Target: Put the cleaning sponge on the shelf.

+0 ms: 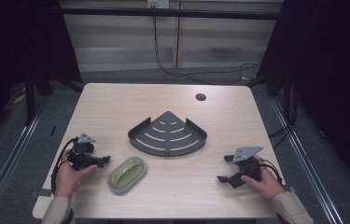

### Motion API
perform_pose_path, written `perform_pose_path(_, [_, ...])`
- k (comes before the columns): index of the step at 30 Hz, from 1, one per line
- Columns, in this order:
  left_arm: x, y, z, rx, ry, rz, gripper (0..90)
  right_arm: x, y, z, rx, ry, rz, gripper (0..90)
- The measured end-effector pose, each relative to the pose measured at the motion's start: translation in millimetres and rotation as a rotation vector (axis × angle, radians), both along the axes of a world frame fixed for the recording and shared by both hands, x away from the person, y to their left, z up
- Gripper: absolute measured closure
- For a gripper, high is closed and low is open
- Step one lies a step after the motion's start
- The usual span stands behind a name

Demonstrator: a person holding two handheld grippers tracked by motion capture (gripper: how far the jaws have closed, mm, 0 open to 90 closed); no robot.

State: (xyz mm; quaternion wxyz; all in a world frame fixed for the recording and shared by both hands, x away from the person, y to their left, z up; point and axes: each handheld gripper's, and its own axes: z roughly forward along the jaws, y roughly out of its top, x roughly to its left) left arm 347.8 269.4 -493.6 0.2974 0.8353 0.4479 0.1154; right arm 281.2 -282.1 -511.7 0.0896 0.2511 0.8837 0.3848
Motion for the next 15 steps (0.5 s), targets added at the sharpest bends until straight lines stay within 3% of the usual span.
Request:
perform_pose_path(2, [-0.5, -3.1, 5.7, 0.023, 0.051, -0.027, 22.5, -0.1, 0.1, 0.0, -0.001, -0.001, 0.001, 11.7])
perform_pose_path(6, [-0.9, -5.8, 12.0, 0.055, 0.099, -0.047, 23.5, 0.0, 0.0, 0.0, -0.001, -0.001, 0.000, 11.7])
perform_pose_path(7, [-1.1, -7.4, 17.0, 0.081, 0.141, -0.062, 24.1, 0.0, 0.0, 0.0, -0.001, -0.001, 0.000, 11.8])
perform_pose_path(9, [-1.4, -10.1, 22.0, 0.087, 0.177, -0.074, 24.8, -0.1, 0.0, 0.0, -0.001, -0.001, 0.000, 11.7])
perform_pose_path(11, [-1.7, -11.5, 24.8, 0.098, 0.191, -0.082, 24.8, 0.0, 0.0, 0.0, -0.002, -0.002, 0.000, 11.7])
perform_pose_path(12, [-2.1, -13.9, 29.9, 0.115, 0.219, -0.084, 24.8, 0.0, 0.0, 0.0, -0.001, -0.001, 0.000, 11.7])
perform_pose_path(15, [-2.0, -15.7, 34.3, 0.128, 0.231, -0.099, 25.0, -0.1, 0.1, 0.0, -0.001, 0.000, 0.000, 11.7])
